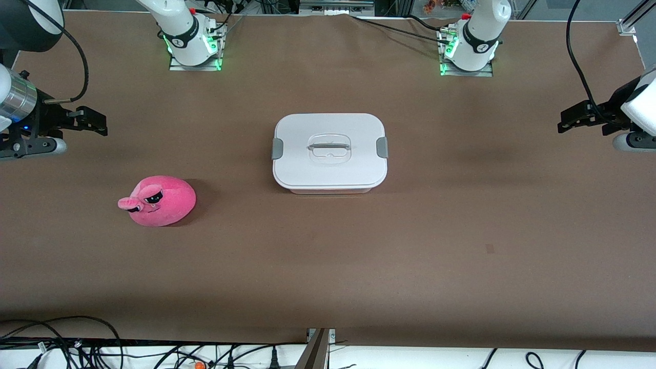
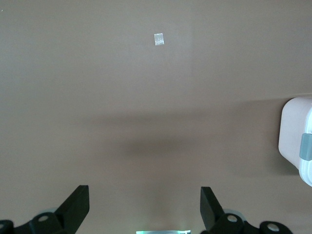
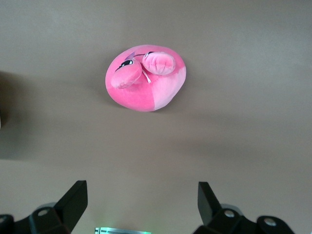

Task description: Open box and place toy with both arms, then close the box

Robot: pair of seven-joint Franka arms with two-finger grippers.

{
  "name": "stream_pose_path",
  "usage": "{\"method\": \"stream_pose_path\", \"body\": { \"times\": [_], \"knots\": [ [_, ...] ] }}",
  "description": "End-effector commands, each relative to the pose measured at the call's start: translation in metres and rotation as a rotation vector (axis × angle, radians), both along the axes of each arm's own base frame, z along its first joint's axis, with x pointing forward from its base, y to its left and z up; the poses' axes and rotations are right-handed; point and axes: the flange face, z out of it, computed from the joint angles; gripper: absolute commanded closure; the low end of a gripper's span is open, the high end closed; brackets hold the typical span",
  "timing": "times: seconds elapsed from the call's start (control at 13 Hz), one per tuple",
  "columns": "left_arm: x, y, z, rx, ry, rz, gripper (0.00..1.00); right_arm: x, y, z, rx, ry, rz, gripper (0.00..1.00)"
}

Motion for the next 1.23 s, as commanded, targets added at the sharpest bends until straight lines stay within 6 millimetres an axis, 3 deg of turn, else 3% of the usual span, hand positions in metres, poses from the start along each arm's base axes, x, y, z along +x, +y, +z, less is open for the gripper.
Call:
{"method": "stream_pose_path", "body": {
  "times": [0.0,0.69,0.92,1.15],
  "knots": [
    [-0.011,-0.002,0.008,-0.019,-0.005,0.014,0.00,0.003,-0.002,0.006,-0.008,-0.003,-0.016,0.00],
    [-0.010,-0.019,0.005,-0.023,0.018,-0.015,0.00,0.003,-0.002,0.006,-0.008,-0.005,-0.016,0.00],
    [-0.011,-0.036,0.006,-0.022,0.017,-0.032,0.00,0.003,-0.001,0.007,-0.008,-0.010,-0.014,0.00],
    [-0.012,-0.066,0.004,-0.013,0.025,-0.103,0.00,0.003,-0.001,0.006,-0.007,-0.007,-0.016,0.00]
  ]
}}
